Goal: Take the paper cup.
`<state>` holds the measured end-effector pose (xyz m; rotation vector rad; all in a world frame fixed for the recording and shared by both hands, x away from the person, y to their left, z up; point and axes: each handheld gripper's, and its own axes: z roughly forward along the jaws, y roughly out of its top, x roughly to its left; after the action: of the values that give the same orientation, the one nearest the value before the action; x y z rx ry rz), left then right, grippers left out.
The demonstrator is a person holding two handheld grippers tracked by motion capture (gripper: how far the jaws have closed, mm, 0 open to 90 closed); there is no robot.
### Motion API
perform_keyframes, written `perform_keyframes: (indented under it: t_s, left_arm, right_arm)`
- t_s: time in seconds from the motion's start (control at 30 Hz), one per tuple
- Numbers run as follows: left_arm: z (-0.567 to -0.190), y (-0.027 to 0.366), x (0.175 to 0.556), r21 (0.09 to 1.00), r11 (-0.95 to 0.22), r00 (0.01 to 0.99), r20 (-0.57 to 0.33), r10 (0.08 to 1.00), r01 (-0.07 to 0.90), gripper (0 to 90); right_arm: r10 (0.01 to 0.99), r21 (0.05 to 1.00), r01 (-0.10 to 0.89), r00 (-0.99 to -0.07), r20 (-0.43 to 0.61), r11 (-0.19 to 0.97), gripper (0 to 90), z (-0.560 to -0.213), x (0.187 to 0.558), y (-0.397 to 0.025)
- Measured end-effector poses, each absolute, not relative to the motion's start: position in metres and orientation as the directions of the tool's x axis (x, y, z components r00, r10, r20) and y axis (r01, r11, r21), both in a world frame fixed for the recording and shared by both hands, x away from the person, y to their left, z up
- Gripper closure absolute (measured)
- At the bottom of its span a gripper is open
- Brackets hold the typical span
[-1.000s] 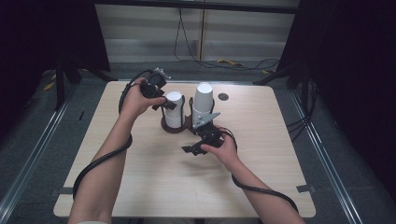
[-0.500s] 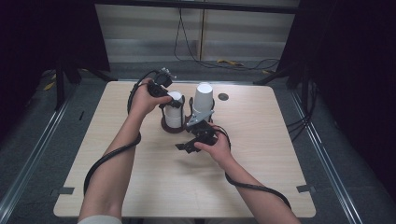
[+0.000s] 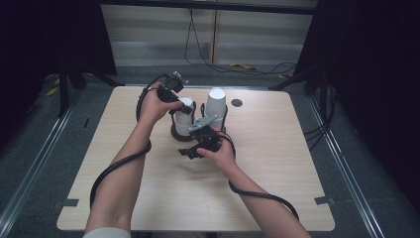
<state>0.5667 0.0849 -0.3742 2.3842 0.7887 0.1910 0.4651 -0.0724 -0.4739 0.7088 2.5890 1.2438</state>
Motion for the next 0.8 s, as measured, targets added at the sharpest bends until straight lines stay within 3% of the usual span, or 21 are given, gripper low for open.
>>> perform_keyframes:
  t_s: [0.37, 0.8]
  left_arm:
    - [-0.365, 0.085, 0.567, 0.596, -0.627, 0.808, -0.066, 0.585, 0.502, 32.2]
    - [-0.358, 0.086, 0.566, 0.580, -0.638, 0.809, -0.063, 0.584, 0.506, 32.4]
  right_arm:
    - [0.536, 0.798, 0.381, -0.840, 0.086, 0.468, 13.4, -0.472, 0.475, -0.066]
    - [0.554, 0.783, 0.391, -0.829, 0.072, 0.483, 12.6, -0.475, 0.476, -0.057]
